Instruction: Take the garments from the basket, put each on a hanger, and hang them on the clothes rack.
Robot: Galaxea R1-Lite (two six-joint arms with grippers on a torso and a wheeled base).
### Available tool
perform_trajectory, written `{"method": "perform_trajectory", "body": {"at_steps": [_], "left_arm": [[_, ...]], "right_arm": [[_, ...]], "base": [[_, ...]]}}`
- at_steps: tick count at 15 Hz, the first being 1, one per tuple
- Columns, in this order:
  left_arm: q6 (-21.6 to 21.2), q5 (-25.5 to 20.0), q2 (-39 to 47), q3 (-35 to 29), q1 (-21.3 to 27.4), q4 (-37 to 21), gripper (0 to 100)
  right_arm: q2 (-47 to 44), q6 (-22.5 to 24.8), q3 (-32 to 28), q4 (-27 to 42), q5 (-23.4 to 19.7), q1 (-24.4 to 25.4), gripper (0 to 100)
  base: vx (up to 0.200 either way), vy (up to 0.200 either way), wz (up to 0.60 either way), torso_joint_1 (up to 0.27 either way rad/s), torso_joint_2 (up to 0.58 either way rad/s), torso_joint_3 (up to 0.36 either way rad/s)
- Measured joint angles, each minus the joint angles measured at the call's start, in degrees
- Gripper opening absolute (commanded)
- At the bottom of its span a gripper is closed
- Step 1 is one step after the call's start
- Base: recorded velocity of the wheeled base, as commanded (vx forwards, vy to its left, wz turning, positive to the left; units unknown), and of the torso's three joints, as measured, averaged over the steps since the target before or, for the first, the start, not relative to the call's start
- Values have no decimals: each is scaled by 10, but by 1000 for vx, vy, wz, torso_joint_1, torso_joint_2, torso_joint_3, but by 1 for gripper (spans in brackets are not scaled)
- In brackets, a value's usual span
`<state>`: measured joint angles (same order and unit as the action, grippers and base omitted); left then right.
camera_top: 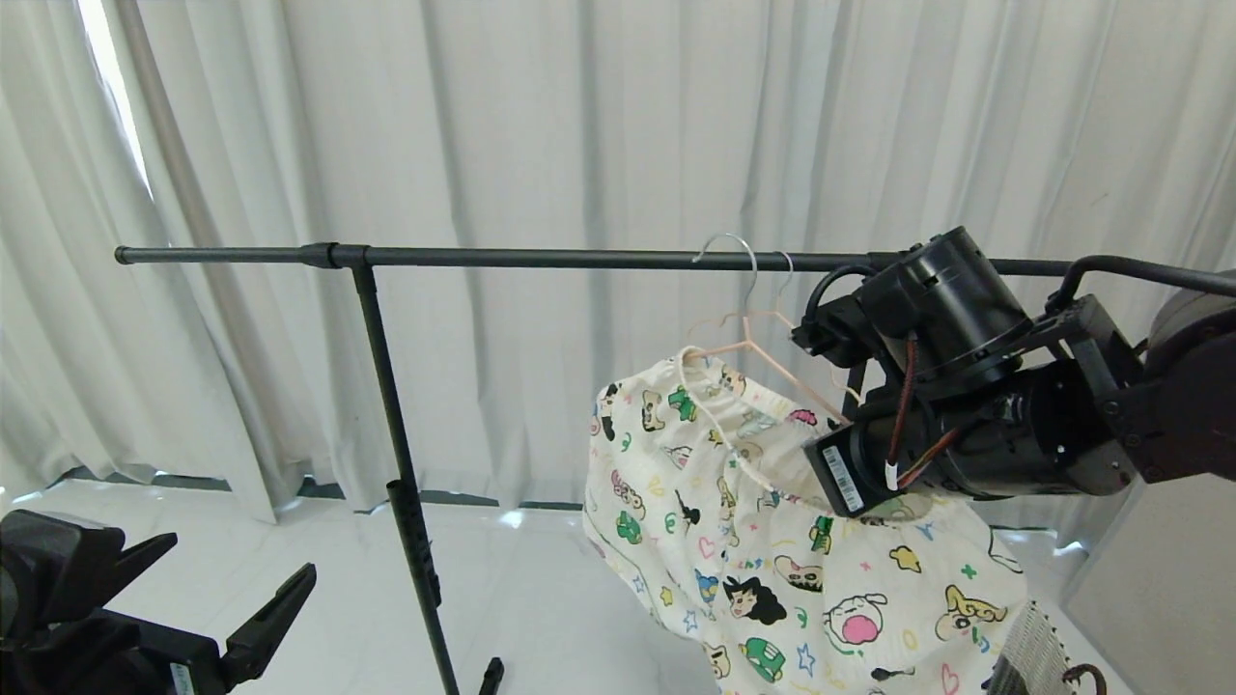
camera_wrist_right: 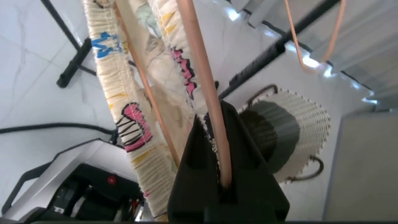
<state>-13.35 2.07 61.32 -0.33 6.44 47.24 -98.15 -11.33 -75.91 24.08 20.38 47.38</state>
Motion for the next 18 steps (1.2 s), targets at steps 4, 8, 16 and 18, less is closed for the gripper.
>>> {"method": "perform_trajectory", "body": {"at_steps": [4,8,16,18], "left_arm": [[0,0,0,0,0,0,100],[0,0,-1,1,0,0,100],[0,0,0,2,0,0,100],[0,0,0,2,3,0,100]], "right_arm": [[-18,-13,-39,27,0,1,0],[-43,-26,-84,49,13,3,0],[-73,-26,-105,62,20,-10,0],[-89,-26,-124,74,28,-22,0]], "base": [[200,0,0,4,1,2],[200,0,0,4,-1,4],[0,0,0,0,0,0],[0,0,0,0,0,0]]}}
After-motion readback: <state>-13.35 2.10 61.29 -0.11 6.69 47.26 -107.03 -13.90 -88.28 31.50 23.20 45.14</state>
